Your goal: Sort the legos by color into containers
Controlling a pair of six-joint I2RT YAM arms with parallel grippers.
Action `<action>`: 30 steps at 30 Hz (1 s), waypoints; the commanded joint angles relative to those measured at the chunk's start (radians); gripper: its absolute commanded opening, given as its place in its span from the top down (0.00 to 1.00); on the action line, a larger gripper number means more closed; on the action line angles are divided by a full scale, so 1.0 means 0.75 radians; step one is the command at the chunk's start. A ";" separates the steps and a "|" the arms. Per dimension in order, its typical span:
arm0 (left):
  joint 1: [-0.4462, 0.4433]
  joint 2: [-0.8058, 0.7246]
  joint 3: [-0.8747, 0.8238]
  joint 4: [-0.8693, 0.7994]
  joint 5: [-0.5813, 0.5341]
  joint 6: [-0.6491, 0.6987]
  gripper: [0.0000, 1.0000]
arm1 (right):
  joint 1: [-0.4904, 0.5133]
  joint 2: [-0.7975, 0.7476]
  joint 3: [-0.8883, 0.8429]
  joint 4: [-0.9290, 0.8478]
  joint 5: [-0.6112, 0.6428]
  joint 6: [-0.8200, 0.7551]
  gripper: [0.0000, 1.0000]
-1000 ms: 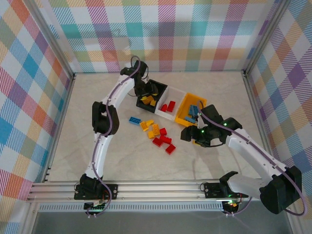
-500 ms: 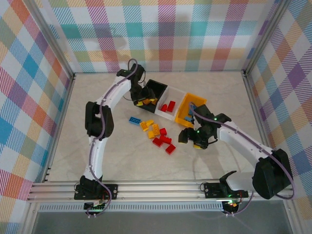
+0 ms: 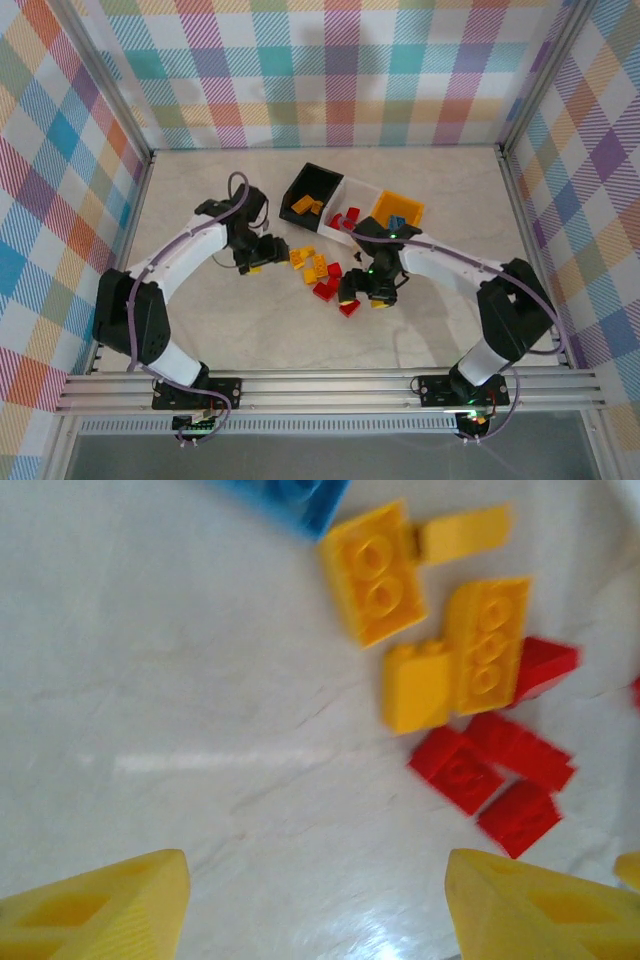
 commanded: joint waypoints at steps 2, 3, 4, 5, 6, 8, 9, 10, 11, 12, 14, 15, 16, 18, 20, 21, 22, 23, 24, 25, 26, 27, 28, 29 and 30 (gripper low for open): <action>-0.008 -0.121 -0.065 0.041 -0.039 -0.054 0.31 | 0.051 0.112 0.097 -0.037 0.050 0.028 0.22; -0.008 -0.137 -0.065 0.031 -0.046 -0.052 0.30 | 0.054 0.137 0.112 -0.046 0.063 0.037 0.22; -0.008 -0.147 -0.064 0.021 -0.052 -0.051 0.30 | 0.056 0.154 0.124 -0.054 0.073 0.045 0.22; -0.008 -0.157 -0.063 0.013 -0.059 -0.046 0.29 | 0.056 0.171 0.134 -0.063 0.089 0.052 0.22; -0.008 -0.166 -0.060 0.004 -0.061 -0.044 0.29 | 0.056 0.187 0.142 -0.068 0.102 0.060 0.22; -0.008 -0.181 -0.064 -0.004 -0.064 -0.045 0.28 | 0.056 0.211 0.159 -0.075 0.125 0.075 0.22; -0.008 -0.188 -0.067 -0.005 -0.064 -0.045 0.28 | 0.056 0.222 0.169 -0.076 0.129 0.082 0.21; -0.008 -0.195 -0.071 -0.006 -0.063 -0.044 0.28 | 0.056 0.240 0.181 -0.082 0.137 0.090 0.21; -0.008 -0.200 -0.078 -0.005 -0.061 -0.046 0.28 | 0.058 0.250 0.189 -0.084 0.141 0.096 0.21; -0.008 -0.204 -0.084 -0.003 -0.059 -0.046 0.28 | 0.059 0.264 0.199 -0.084 0.144 0.102 0.21; -0.008 -0.208 -0.094 -0.003 -0.057 -0.044 0.27 | 0.059 0.293 0.218 -0.085 0.150 0.113 0.20; -0.008 -0.209 -0.097 -0.005 -0.055 -0.043 0.27 | 0.062 0.307 0.229 -0.083 0.154 0.118 0.19; -0.008 -0.206 -0.098 -0.007 -0.055 -0.040 0.27 | 0.062 0.319 0.238 -0.083 0.158 0.124 0.19; -0.008 -0.201 -0.097 -0.009 -0.051 -0.033 0.27 | 0.064 0.344 0.254 -0.081 0.159 0.131 0.18; -0.008 -0.190 -0.082 -0.019 -0.047 -0.022 0.27 | 0.069 0.365 0.260 -0.086 0.158 0.132 0.18; -0.008 -0.184 -0.072 -0.024 -0.045 -0.019 0.27 | 0.070 0.371 0.257 -0.091 0.162 0.136 0.18; -0.008 -0.181 -0.064 -0.026 -0.043 -0.016 0.27 | 0.071 0.374 0.245 -0.093 0.167 0.140 0.18; -0.007 -0.179 -0.059 -0.026 -0.041 -0.014 0.26 | 0.070 0.372 0.233 -0.095 0.177 0.142 0.19; -0.008 -0.178 -0.056 -0.024 -0.039 -0.014 0.26 | 0.070 0.364 0.210 -0.095 0.186 0.148 0.19; -0.008 -0.175 -0.054 -0.021 -0.038 -0.014 0.26 | 0.070 0.355 0.188 -0.094 0.191 0.153 0.20; -0.008 -0.171 -0.055 -0.020 -0.034 -0.011 0.26 | 0.072 0.347 0.167 -0.091 0.195 0.158 0.21; -0.008 -0.167 -0.055 -0.016 -0.031 -0.011 0.26 | 0.072 0.336 0.144 -0.086 0.198 0.162 0.22; -0.008 -0.161 -0.057 -0.012 -0.026 -0.012 0.26 | 0.072 0.323 0.123 -0.079 0.201 0.168 0.24; -0.007 -0.158 -0.061 -0.007 -0.022 -0.011 0.26 | 0.073 0.311 0.102 -0.071 0.201 0.176 0.25; -0.007 -0.155 -0.065 -0.002 -0.018 -0.012 0.26 | 0.071 0.299 0.085 -0.066 0.203 0.182 0.27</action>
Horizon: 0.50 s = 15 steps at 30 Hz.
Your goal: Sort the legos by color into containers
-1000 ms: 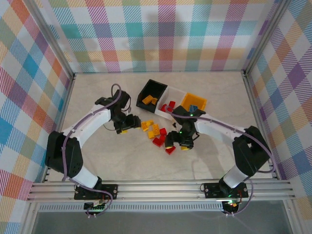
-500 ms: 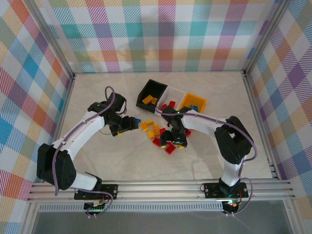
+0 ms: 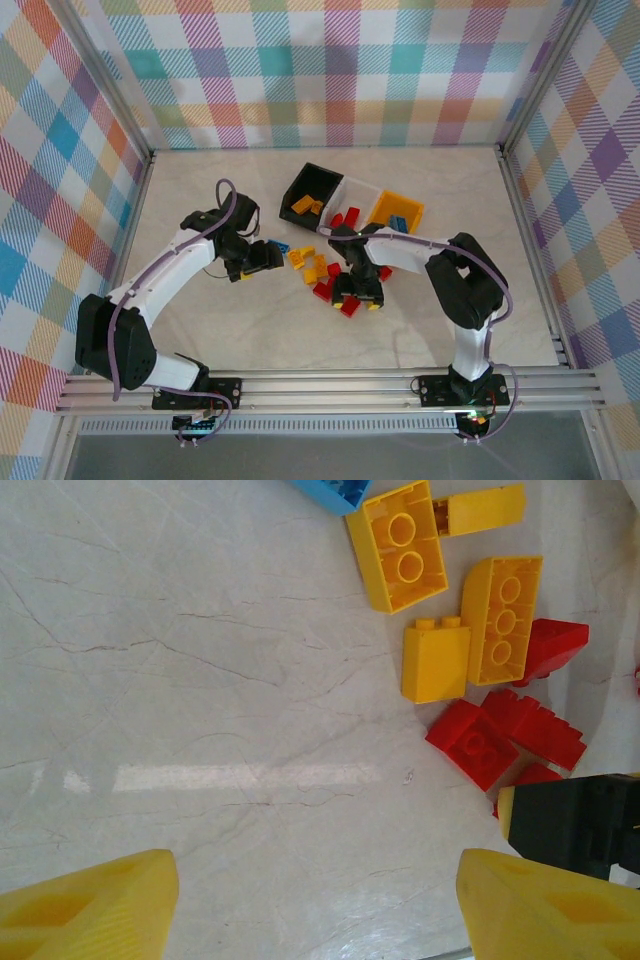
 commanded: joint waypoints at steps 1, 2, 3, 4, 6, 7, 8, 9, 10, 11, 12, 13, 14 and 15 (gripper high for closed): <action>-0.008 0.017 0.014 0.005 0.024 0.011 0.26 | 0.011 -0.062 -0.068 -0.030 0.016 0.046 0.29; -0.008 0.019 0.010 0.010 0.028 0.011 0.26 | 0.011 -0.070 -0.075 -0.029 0.017 0.051 0.32; -0.008 0.020 0.005 0.014 0.032 0.008 0.26 | 0.010 -0.076 -0.083 -0.027 0.018 0.051 0.36; -0.008 0.022 0.003 0.017 0.034 0.007 0.26 | 0.011 -0.080 -0.087 -0.024 0.020 0.051 0.38; -0.007 0.022 -0.004 0.019 0.038 0.007 0.26 | 0.010 -0.090 -0.095 -0.014 0.019 0.051 0.45; -0.008 0.023 -0.006 0.021 0.038 0.007 0.26 | 0.010 -0.091 -0.095 -0.013 0.022 0.051 0.48; -0.008 0.020 -0.011 0.021 0.041 0.007 0.26 | 0.011 -0.092 -0.094 -0.012 0.022 0.048 0.51; -0.008 0.018 -0.015 0.020 0.040 0.007 0.26 | 0.010 -0.093 -0.092 -0.012 0.021 0.045 0.54; -0.008 0.014 -0.019 0.019 0.041 0.007 0.26 | 0.011 -0.092 -0.089 -0.012 0.022 0.043 0.56; -0.006 0.011 -0.024 0.018 0.041 0.009 0.26 | 0.010 -0.091 -0.088 -0.012 0.022 0.042 0.58; -0.008 0.006 -0.029 0.019 0.039 0.008 0.26 | 0.012 -0.095 -0.087 -0.014 0.023 0.041 0.61; -0.008 0.001 -0.033 0.017 0.038 0.008 0.26 | 0.011 -0.099 -0.087 -0.019 0.025 0.041 0.64; -0.008 -0.002 -0.039 0.017 0.037 0.008 0.25 | 0.011 -0.106 -0.086 -0.022 0.030 0.041 0.66; -0.008 -0.006 -0.043 0.018 0.037 0.007 0.25 | 0.010 -0.116 -0.089 -0.031 0.038 0.039 0.68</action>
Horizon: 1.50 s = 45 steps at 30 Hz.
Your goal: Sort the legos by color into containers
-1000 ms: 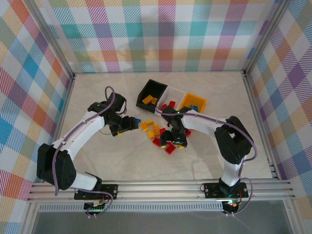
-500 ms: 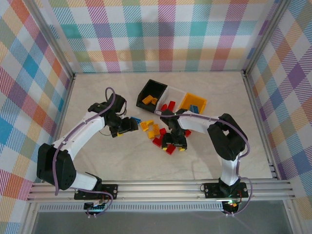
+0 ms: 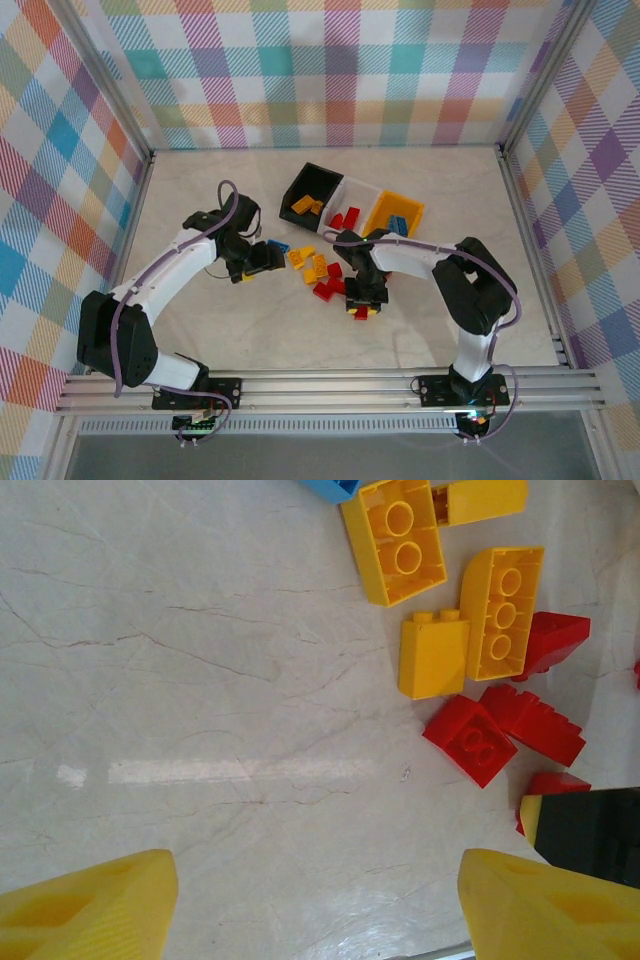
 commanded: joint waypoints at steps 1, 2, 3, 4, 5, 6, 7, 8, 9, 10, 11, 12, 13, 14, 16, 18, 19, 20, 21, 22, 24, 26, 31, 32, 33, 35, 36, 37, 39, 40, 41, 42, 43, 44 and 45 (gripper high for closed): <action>-0.008 -0.023 -0.028 0.001 0.011 0.006 0.25 | 0.005 -0.059 -0.009 -0.047 0.025 -0.001 0.69; -0.008 -0.023 -0.032 0.000 0.011 0.005 0.25 | 0.005 -0.073 -0.009 -0.060 0.036 -0.005 0.69; -0.008 -0.026 -0.037 0.002 0.014 0.002 0.25 | 0.005 -0.093 -0.008 -0.078 0.047 -0.013 0.69; -0.008 -0.028 -0.042 0.006 0.017 -0.001 0.25 | 0.004 -0.118 -0.005 -0.099 0.064 -0.020 0.69; -0.008 -0.029 -0.046 0.009 0.019 -0.003 0.25 | 0.003 -0.141 -0.002 -0.115 0.081 -0.027 0.69; -0.008 -0.031 -0.051 0.014 0.019 -0.008 0.25 | 0.003 -0.169 0.005 -0.138 0.098 -0.037 0.69; -0.008 -0.033 -0.055 0.017 0.019 -0.011 0.25 | -0.005 -0.196 0.018 -0.158 0.113 -0.049 0.69; -0.008 -0.036 -0.060 0.019 0.017 -0.016 0.25 | -0.014 -0.215 0.030 -0.172 0.117 -0.063 0.69; -0.008 -0.039 -0.063 0.021 0.017 -0.020 0.25 | -0.029 -0.235 0.053 -0.190 0.125 -0.080 0.69; -0.007 -0.042 -0.069 0.025 0.019 -0.024 0.25 | -0.050 -0.250 0.077 -0.202 0.124 -0.097 0.69; -0.008 -0.041 -0.074 0.027 0.021 -0.028 0.25 | -0.078 -0.262 0.109 -0.210 0.116 -0.115 0.69; -0.008 -0.042 -0.079 0.029 0.023 -0.035 0.25 | -0.103 -0.269 0.135 -0.210 0.106 -0.129 0.69; -0.008 -0.044 -0.083 0.032 0.026 -0.039 0.25 | -0.133 -0.271 0.180 -0.207 0.094 -0.150 0.69; -0.008 -0.042 -0.087 0.035 0.030 -0.045 0.25 | -0.158 -0.268 0.219 -0.201 0.083 -0.168 0.69; -0.008 -0.041 -0.095 0.043 0.038 -0.063 0.25 | -0.222 -0.235 0.330 -0.197 0.054 -0.207 0.69; -0.008 -0.044 -0.103 0.054 0.045 -0.079 0.24 | -0.265 -0.169 0.446 -0.192 0.026 -0.248 0.69; -0.008 -0.046 -0.106 0.059 0.049 -0.090 0.24 | -0.285 -0.127 0.513 -0.196 0.017 -0.267 0.69; -0.007 -0.046 -0.108 0.062 0.052 -0.097 0.24 | -0.297 -0.087 0.569 -0.198 0.010 -0.281 0.68; -0.007 -0.045 -0.108 0.063 0.054 -0.104 0.24 | -0.309 -0.039 0.627 -0.196 0.002 -0.301 0.68; -0.006 -0.047 -0.110 0.066 0.054 -0.109 0.24 | -0.321 0.012 0.681 -0.193 -0.004 -0.318 0.68; -0.008 -0.048 -0.111 0.065 0.053 -0.120 0.22 | -0.342 0.110 0.778 -0.199 -0.025 -0.337 0.68; -0.008 -0.054 -0.110 0.061 0.050 -0.123 0.20 | -0.359 0.203 0.875 -0.201 -0.048 -0.351 0.68; -0.006 -0.065 -0.108 0.036 0.028 -0.126 0.18 | -0.381 0.406 1.086 -0.226 -0.073 -0.376 0.68; -0.006 -0.066 -0.107 0.032 0.025 -0.126 0.18 | -0.384 0.434 1.118 -0.236 -0.079 -0.378 0.68; -0.002 -0.067 -0.108 0.029 0.023 -0.126 0.18 | -0.387 0.466 1.153 -0.246 -0.084 -0.382 0.67; 0.003 -0.067 -0.108 0.024 0.021 -0.124 0.18 | -0.393 0.511 1.209 -0.267 -0.087 -0.387 0.65; 0.006 -0.063 -0.108 0.025 0.021 -0.122 0.18 | -0.396 0.526 1.232 -0.274 -0.088 -0.389 0.60; 0.010 -0.060 -0.108 0.025 0.023 -0.123 0.18 | -0.398 0.535 1.247 -0.280 -0.087 -0.389 0.56; 0.016 -0.052 -0.105 0.031 0.025 -0.124 0.17 | -0.403 0.545 1.269 -0.290 -0.094 -0.392 0.52; 0.018 -0.043 -0.101 0.037 0.029 -0.123 0.17 | -0.404 0.545 1.273 -0.293 -0.097 -0.395 0.50; 0.020 -0.034 -0.097 0.041 0.033 -0.124 0.17 | -0.404 0.542 1.277 -0.299 -0.096 -0.394 0.49; 0.020 -0.020 -0.091 0.047 0.038 -0.123 0.17 | -0.405 0.534 1.279 -0.306 -0.095 -0.397 0.48; 0.020 -0.005 -0.084 0.054 0.043 -0.123 0.17 | -0.406 0.521 1.274 -0.313 -0.093 -0.399 0.46; 0.022 0.008 -0.076 0.061 0.048 -0.120 0.17 | -0.406 0.507 1.267 -0.315 -0.089 -0.399 0.46; 0.021 0.027 -0.067 0.069 0.054 -0.120 0.17 | -0.407 0.482 1.251 -0.319 -0.085 -0.399 0.45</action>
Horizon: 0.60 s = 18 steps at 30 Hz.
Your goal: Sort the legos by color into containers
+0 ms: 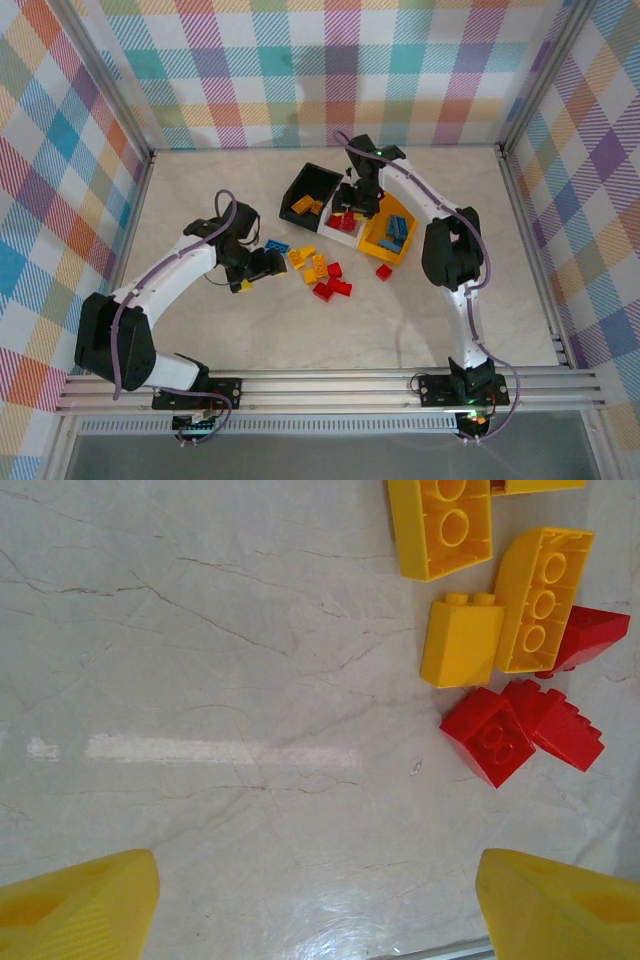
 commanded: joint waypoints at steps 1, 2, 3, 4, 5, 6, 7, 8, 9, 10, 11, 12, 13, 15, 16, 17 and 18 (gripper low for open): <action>0.014 0.059 0.042 0.030 0.028 -0.015 0.17 | -0.009 -0.091 -0.012 -0.066 -0.010 -0.016 0.44; 0.015 0.076 0.053 0.036 0.036 -0.013 0.17 | -0.009 -0.124 -0.044 -0.060 -0.007 -0.011 0.44; 0.013 0.094 0.066 0.046 0.043 -0.010 0.17 | -0.009 -0.175 -0.098 -0.041 -0.002 0.000 0.43; 0.011 0.113 0.080 0.053 0.047 -0.003 0.17 | -0.008 -0.233 -0.165 -0.013 0.002 0.012 0.41; 0.009 0.133 0.093 0.057 0.051 0.001 0.17 | -0.009 -0.288 -0.231 0.009 0.008 0.025 0.39; 0.004 0.153 0.108 0.061 0.055 0.003 0.17 | -0.009 -0.353 -0.312 0.040 0.018 0.041 0.37; -0.002 0.172 0.121 0.067 0.059 0.004 0.17 | -0.009 -0.420 -0.397 0.069 0.023 0.053 0.36; -0.011 0.190 0.130 0.072 0.060 0.004 0.17 | -0.009 -0.474 -0.469 0.092 0.021 0.059 0.36; -0.022 0.207 0.143 0.079 0.061 0.002 0.17 | -0.009 -0.533 -0.554 0.122 0.014 0.058 0.34; -0.036 0.225 0.153 0.085 0.060 -0.004 0.17 | -0.009 -0.595 -0.638 0.147 -0.002 0.051 0.33; -0.048 0.237 0.161 0.092 0.058 -0.010 0.17 | -0.009 -0.645 -0.708 0.167 -0.012 0.041 0.33; -0.064 0.252 0.169 0.102 0.058 -0.019 0.17 | -0.008 -0.701 -0.791 0.185 -0.015 0.038 0.32; -0.078 0.266 0.174 0.112 0.059 -0.028 0.17 | -0.008 -0.753 -0.869 0.195 -0.015 0.039 0.32; -0.115 0.295 0.188 0.136 0.066 -0.043 0.17 | -0.009 -0.824 -0.992 0.185 -0.023 0.054 0.31; -0.137 0.316 0.199 0.144 0.064 -0.051 0.17 | -0.007 -0.854 -1.053 0.177 -0.033 0.071 0.31; -0.157 0.334 0.212 0.147 0.059 -0.056 0.17 | -0.007 -0.878 -1.104 0.176 -0.041 0.087 0.30; -0.179 0.356 0.228 0.149 0.055 -0.063 0.17 | -0.007 -0.909 -1.164 0.188 -0.042 0.109 0.30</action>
